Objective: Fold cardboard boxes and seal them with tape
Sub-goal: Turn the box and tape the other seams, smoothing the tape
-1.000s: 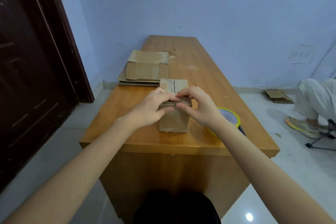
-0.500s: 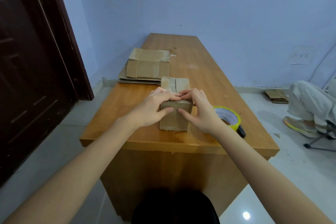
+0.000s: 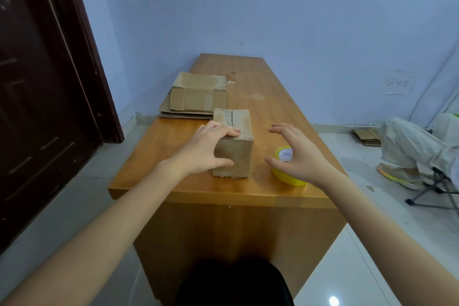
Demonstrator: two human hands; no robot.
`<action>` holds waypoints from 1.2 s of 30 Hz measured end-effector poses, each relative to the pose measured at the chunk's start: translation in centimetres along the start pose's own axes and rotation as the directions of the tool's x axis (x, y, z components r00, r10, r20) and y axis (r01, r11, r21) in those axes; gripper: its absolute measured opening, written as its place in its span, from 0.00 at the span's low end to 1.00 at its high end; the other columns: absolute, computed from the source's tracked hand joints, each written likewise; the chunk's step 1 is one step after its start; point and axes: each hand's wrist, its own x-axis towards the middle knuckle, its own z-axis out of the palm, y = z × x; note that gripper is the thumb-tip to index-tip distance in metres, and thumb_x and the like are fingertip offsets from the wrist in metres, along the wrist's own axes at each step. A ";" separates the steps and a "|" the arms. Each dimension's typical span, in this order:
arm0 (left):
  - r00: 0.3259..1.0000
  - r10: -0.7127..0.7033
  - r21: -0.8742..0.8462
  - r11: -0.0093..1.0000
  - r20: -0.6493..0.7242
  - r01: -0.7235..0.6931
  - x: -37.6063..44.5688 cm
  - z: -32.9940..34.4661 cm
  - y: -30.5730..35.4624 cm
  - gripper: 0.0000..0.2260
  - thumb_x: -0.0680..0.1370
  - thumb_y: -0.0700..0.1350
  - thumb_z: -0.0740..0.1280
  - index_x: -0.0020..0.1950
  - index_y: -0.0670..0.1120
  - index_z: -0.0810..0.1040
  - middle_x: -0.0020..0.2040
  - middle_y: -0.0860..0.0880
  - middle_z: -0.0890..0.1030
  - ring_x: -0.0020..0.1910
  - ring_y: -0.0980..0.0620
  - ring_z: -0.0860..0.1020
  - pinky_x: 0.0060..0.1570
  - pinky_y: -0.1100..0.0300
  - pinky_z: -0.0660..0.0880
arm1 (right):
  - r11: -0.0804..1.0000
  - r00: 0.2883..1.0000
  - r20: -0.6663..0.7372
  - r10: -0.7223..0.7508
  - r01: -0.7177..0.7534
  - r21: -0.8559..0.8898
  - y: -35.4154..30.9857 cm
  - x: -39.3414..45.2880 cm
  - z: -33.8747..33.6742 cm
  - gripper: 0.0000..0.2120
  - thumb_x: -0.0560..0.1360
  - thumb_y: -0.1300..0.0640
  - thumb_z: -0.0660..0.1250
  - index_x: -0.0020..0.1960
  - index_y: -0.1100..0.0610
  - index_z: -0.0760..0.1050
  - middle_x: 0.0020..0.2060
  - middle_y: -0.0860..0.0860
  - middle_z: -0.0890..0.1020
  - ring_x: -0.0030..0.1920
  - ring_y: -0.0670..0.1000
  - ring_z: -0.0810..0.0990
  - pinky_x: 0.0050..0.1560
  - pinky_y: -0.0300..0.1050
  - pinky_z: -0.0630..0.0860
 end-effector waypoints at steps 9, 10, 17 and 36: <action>0.968 0.205 0.298 0.942 -0.143 -0.155 2.3 -1.1 2.1 0.10 0.76 0.57 0.65 0.49 0.52 0.77 0.52 0.56 0.79 0.56 0.56 0.70 0.52 0.61 0.61 | 0.938 0.939 0.158 0.305 -0.268 -0.219 4.9 -3.5 0.2 0.45 0.65 0.31 0.69 0.74 0.50 0.59 0.71 0.49 0.65 0.70 0.52 0.65 0.69 0.53 0.64; 0.960 0.237 0.333 0.926 -0.147 -0.178 2.6 -1.1 2.3 0.11 0.77 0.57 0.64 0.49 0.51 0.77 0.52 0.56 0.79 0.56 0.56 0.70 0.51 0.62 0.59 | 0.938 0.933 0.170 0.318 -0.283 -0.201 5.0 -3.5 0.3 0.45 0.65 0.31 0.69 0.74 0.50 0.59 0.71 0.48 0.65 0.69 0.52 0.66 0.68 0.53 0.65; 0.966 0.229 0.310 0.933 -0.119 -0.183 3.1 -0.9 3.6 0.12 0.78 0.56 0.62 0.53 0.50 0.79 0.55 0.55 0.80 0.58 0.55 0.70 0.52 0.65 0.57 | 0.916 0.908 0.136 0.397 -0.385 -0.110 5.8 -2.8 1.1 0.44 0.65 0.34 0.72 0.74 0.50 0.60 0.68 0.48 0.69 0.69 0.52 0.65 0.66 0.51 0.66; 0.985 0.048 -0.538 0.841 0.169 0.052 6.1 -3.7 7.7 0.25 0.72 0.46 0.73 0.68 0.48 0.71 0.58 0.50 0.80 0.59 0.57 0.77 0.64 0.62 0.70 | 0.862 0.998 0.043 0.045 -0.061 0.504 0.4 -0.4 -8.8 0.39 0.55 0.49 0.80 0.63 0.46 0.69 0.59 0.46 0.77 0.58 0.39 0.76 0.53 0.29 0.72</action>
